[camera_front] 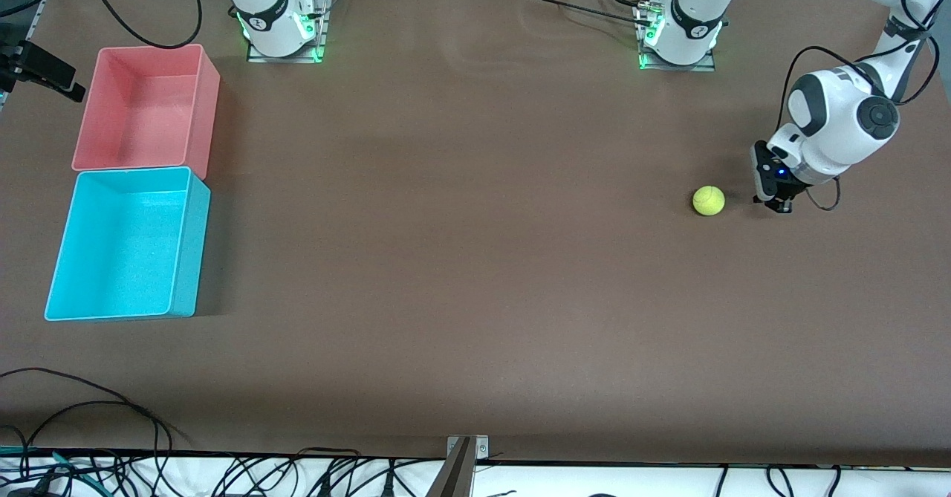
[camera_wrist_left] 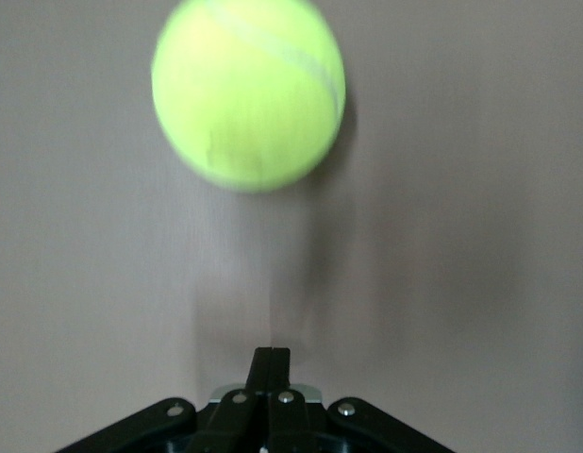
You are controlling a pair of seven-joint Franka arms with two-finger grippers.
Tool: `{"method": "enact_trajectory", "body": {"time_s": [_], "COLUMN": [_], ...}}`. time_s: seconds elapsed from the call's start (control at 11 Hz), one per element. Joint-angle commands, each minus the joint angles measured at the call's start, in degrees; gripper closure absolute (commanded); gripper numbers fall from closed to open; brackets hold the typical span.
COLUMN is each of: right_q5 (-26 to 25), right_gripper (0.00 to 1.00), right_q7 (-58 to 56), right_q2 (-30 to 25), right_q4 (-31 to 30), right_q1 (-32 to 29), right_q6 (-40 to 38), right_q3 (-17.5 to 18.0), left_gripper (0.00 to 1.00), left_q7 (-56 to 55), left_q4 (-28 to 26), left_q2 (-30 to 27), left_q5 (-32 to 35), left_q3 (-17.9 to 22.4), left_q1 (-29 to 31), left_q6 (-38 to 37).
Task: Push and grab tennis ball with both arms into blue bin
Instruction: 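Push the ball toward the blue bin with the left gripper while the right gripper reaches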
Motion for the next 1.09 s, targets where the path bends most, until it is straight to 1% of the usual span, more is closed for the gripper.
{"method": "enact_trajectory", "body": {"time_s": [0.0, 0.09, 0.18, 0.27, 0.36, 0.45, 0.72, 0.81, 0.91, 1.0], "right_q5": [0.75, 0.75, 0.75, 0.75, 0.75, 0.75, 0.75, 0.66, 0.58, 0.05], "right_gripper": [0.0, 0.0, 0.0, 0.0, 0.0, 0.0, 0.0, 0.0, 0.0, 0.0], "right_q7": [0.54, 0.54, 0.54, 0.54, 0.54, 0.54, 0.54, 0.54, 0.45, 0.45], "right_q2": [0.38, 0.38, 0.38, 0.38, 0.38, 0.47, 1.69, 2.13, 3.18, 4.06], "right_q4": [1.01, 1.01, 1.01, 1.01, 1.01, 0.84, 0.75, 0.57, 0.57, 0.66], "right_q1": [0.21, 0.21, 0.21, 0.21, 0.21, 0.21, 1.96, 4.23, 5.47, 7.05], "right_q6": [-0.17, -0.17, -0.08, -0.08, -0.08, -0.08, -0.17, -0.34, -0.26, -0.17], "right_q3": [-0.11, -0.11, -0.11, -0.11, -0.11, -0.11, 0.33, 0.33, 0.33, 0.33], "left_gripper": [1.0, 1.0, 1.0, 1.0, 1.0, 1.0, 1.0, 1.0, 1.0, 1.0], "left_q7": [-10.82, -18.42, -27.29, -36.25, -43.82, -45.21, -44.87, -44.69, -42.69, -37.54], "left_q4": [-2.77, -4.17, -4.28, -3.49, -2.53, -1.65, -1.81, -1.82, -1.73, -1.55], "left_q2": [-0.07, -0.07, -0.33, -0.16, -0.85, -1.9, -3.31, -3.67, -3.76, -3.76], "left_q5": [1.52, 1.52, 1.7, 1.7, 1.7, 1.7, 1.7, 1.7, 1.79, 1.87], "left_q3": [-8.71, -13.53, -20.54, -26.0, -28.14, -28.25, -28.34, -28.17, -27.99, -27.9], "left_q1": [0.01, -0.17, -0.34, -1.74, -5.58, -7.27, -6.94, -6.5, -4.67, -0.04], "left_q6": [2.46, 3.51, 3.78, 3.78, 3.61, 3.26, 1.76, 1.32, 0.88, 0.88]}}
